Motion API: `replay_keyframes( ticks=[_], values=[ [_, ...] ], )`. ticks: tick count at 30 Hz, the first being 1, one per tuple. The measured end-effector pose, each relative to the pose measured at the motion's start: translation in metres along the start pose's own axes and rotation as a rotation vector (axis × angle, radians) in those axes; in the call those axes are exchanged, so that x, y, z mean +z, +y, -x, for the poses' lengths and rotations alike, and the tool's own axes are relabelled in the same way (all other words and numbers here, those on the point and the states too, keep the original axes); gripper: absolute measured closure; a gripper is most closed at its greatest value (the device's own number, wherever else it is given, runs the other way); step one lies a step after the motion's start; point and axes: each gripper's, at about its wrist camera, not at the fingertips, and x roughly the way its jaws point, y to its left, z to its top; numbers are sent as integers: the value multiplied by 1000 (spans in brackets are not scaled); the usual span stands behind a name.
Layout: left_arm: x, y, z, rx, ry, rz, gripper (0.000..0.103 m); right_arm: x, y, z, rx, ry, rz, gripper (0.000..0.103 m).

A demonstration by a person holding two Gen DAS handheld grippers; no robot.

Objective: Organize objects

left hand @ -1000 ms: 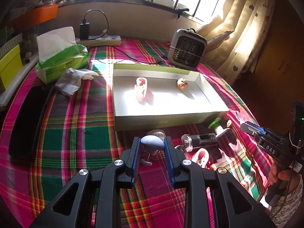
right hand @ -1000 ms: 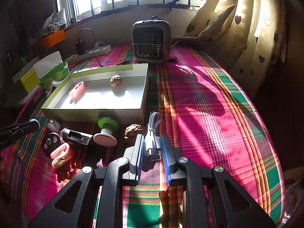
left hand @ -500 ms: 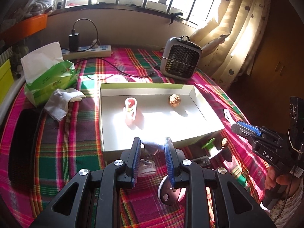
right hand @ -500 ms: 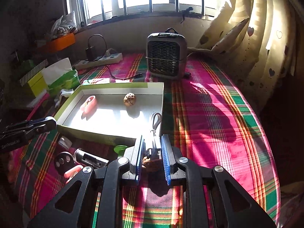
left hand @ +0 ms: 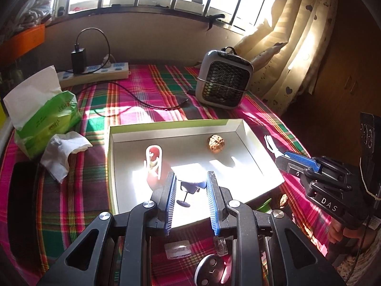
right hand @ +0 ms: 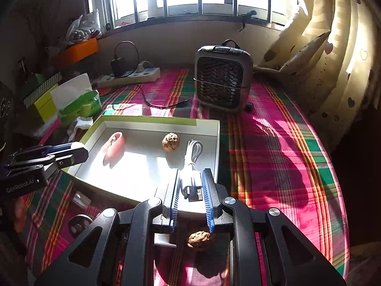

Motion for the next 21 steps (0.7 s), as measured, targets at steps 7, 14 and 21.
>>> replay_keyframes(
  ticks=[7,14,21],
  values=[
    [12,-1,-21,-9,24,0,81,13,2,-21,3,23,12,83],
    [21,-3,-41,-7,46,-6,81,19,-2,-43,8,63,6,83],
    [27,-3,-64,2,84,-11,81,22,-6,-60,9,102,14,83]
  ],
)
